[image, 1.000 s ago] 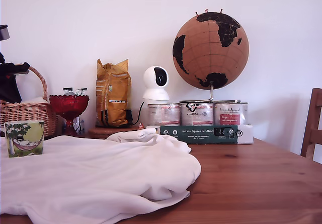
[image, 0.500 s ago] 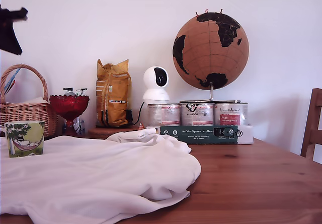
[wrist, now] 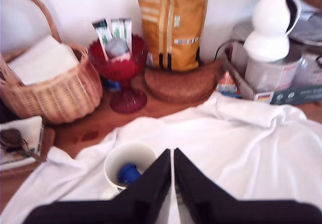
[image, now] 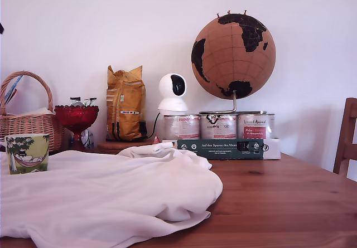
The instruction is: Pick the blue coffee capsule and place it inside the green coffee cup
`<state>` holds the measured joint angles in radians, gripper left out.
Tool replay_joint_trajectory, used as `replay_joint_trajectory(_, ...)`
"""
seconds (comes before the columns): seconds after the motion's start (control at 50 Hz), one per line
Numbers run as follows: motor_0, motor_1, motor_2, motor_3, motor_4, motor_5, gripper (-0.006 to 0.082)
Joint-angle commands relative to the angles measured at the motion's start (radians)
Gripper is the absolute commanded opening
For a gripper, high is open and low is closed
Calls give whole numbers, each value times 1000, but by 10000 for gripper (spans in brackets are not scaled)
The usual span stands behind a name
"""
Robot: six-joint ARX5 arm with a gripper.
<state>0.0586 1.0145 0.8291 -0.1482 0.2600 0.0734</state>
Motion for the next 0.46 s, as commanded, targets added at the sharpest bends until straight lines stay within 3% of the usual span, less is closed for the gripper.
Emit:
replay_joint_trajectory(0.0,-3,-51,-44,15,1,-10,-23)
replay_joint_trajectory(0.44,-3,-320,-132,-16,-6,-71,-23)
